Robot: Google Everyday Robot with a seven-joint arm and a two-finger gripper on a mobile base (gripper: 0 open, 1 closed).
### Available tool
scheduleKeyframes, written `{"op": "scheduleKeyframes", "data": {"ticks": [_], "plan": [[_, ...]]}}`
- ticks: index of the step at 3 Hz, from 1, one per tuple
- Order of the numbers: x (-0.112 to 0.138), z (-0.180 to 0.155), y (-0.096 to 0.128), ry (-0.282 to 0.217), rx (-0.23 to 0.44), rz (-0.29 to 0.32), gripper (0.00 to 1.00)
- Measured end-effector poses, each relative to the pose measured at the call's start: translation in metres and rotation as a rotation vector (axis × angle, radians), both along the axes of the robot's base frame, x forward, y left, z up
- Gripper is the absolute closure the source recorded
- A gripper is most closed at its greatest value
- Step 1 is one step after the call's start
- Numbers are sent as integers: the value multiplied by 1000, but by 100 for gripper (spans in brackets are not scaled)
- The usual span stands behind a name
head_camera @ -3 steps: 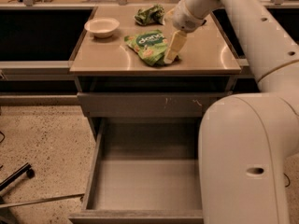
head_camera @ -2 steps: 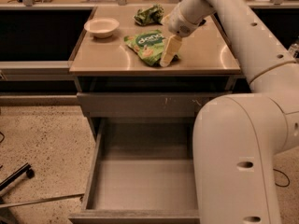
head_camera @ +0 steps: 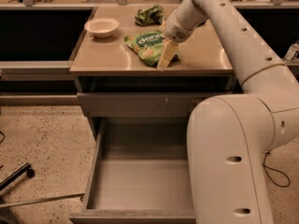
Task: Place green rice chip bag into middle drawer
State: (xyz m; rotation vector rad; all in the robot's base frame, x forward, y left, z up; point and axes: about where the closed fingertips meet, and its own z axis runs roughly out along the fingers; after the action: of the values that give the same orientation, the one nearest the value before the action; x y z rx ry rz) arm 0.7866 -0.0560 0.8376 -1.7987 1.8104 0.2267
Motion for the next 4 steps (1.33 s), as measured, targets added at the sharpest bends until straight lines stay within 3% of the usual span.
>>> {"op": "scheduleKeyframes", "data": {"ticks": [4], "plan": [[0,0,0,0,0,0,89]]}}
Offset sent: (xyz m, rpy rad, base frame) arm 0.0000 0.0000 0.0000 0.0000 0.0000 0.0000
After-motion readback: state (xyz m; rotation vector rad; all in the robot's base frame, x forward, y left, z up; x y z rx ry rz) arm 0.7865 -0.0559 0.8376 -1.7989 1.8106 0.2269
